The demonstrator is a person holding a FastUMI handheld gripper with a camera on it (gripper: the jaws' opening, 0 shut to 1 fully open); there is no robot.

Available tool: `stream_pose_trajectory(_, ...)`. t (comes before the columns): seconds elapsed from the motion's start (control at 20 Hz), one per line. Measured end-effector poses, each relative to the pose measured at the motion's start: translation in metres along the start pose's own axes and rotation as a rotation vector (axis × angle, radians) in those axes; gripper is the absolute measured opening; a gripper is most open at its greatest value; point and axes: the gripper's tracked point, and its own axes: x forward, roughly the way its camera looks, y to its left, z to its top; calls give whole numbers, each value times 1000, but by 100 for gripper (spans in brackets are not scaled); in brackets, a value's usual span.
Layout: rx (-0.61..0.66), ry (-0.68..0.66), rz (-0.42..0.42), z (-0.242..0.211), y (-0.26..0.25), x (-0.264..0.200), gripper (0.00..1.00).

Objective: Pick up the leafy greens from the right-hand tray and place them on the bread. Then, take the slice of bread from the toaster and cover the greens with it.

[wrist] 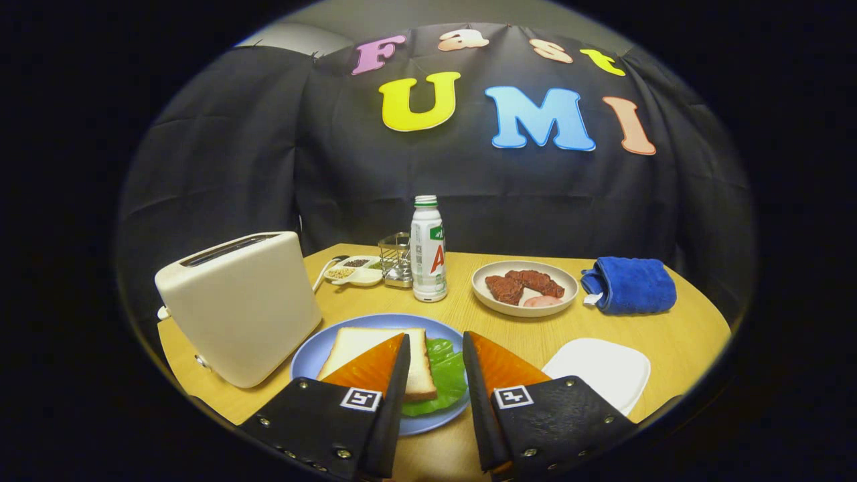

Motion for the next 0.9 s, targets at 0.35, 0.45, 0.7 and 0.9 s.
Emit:
stream_pose_trajectory(0.35, -103, -195, -63, 46, -86, -54, 47)
stream_pose_trajectory(0.45, -134, -218, -65, 47, -116, -71, 47)
stream_pose_trajectory(0.7, -13, -204, -22, 30, -192, -92, 47)
stream_pose_trajectory(0.9, -39, -277, -157, 29, -296, -128, 47)
